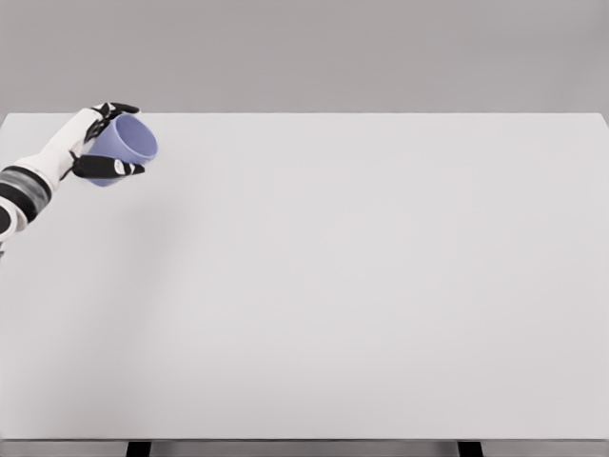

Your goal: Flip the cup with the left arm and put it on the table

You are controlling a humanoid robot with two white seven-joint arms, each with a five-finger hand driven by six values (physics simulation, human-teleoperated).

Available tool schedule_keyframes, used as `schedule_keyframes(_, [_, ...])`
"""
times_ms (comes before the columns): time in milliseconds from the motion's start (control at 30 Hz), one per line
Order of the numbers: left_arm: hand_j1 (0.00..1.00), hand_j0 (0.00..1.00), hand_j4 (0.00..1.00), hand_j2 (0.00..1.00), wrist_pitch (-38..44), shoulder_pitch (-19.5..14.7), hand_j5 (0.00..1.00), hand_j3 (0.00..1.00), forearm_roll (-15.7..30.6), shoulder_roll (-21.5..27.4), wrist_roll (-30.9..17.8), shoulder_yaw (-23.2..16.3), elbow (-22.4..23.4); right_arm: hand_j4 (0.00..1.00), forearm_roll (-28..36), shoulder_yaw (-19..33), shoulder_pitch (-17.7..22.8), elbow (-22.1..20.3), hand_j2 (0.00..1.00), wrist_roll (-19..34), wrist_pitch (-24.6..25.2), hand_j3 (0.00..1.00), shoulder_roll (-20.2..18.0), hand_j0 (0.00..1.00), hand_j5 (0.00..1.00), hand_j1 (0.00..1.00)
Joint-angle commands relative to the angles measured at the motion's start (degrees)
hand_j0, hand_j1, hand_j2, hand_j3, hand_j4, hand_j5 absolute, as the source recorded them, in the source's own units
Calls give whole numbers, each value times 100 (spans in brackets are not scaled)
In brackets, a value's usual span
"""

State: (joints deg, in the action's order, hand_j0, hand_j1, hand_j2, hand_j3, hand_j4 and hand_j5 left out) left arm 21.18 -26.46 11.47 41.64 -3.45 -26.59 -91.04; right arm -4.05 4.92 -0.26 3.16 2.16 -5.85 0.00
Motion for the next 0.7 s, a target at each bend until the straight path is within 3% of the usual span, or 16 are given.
schedule_keyframes(0, [81, 81, 81, 81, -210, 0, 81, 81, 93, -68, 3, 101, 25, 100, 1, 0, 0, 9, 100, 4, -4, 100, 0, 100, 100, 100])
schedule_keyframes(100, [81, 81, 81, 81, -254, 114, 81, 81, 93, -103, 3, 277, 16, 100, 1, 0, 0, 0, 100, -4, -4, 100, 0, 100, 100, 100])
schedule_keyframes(667, [84, 84, 84, 84, -369, 255, 84, 84, 304, -367, 3, 479, 60, 100, 1, 0, 0, 0, 100, 4, -4, 100, 0, 100, 100, 100])
